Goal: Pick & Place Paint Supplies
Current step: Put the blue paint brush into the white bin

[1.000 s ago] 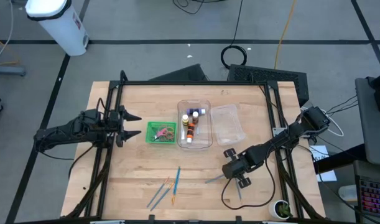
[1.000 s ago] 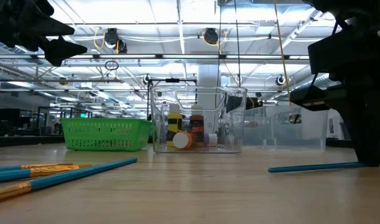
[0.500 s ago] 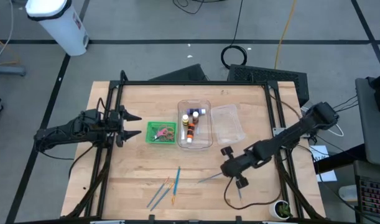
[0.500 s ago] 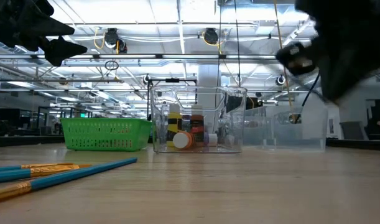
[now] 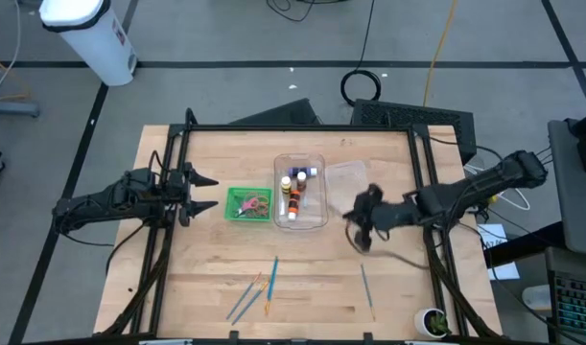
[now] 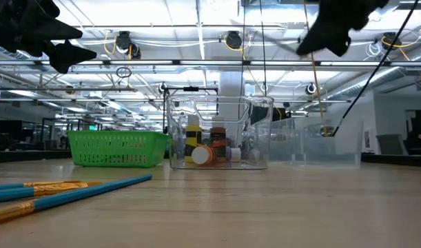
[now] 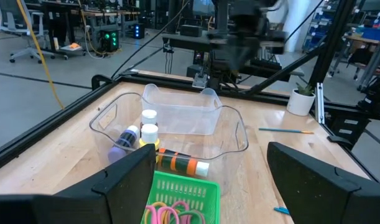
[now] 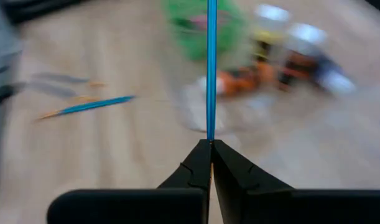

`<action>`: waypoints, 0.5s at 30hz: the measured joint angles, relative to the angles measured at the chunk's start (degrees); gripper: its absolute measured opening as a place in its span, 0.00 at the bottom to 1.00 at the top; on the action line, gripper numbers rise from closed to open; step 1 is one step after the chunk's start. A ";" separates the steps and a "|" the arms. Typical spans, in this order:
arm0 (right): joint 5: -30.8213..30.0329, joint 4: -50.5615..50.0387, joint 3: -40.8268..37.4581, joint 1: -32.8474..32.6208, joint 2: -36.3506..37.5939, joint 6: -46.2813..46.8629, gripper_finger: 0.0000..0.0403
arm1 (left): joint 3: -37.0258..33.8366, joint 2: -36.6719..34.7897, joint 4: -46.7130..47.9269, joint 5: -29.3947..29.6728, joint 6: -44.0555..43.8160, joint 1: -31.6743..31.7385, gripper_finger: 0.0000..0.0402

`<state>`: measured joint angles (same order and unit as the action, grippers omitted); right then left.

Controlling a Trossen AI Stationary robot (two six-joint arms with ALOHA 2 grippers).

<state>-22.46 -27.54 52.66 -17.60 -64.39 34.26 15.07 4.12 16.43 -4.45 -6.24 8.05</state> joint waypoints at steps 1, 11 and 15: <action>-0.36 -2.25 0.00 1.45 0.31 1.97 0.00 | 0.00 0.00 0.00 0.00 0.00 -0.02 0.77; 9.51 -9.96 -7.74 16.26 -0.03 8.60 0.00 | 0.00 0.00 0.00 0.00 0.00 -0.01 0.77; 14.25 -6.37 -11.76 19.74 -0.01 8.53 0.00 | 0.00 0.00 0.00 0.00 0.00 0.00 0.77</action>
<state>-8.21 -33.91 40.90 2.14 -64.40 42.79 15.07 4.12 16.43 -4.45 -6.24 8.05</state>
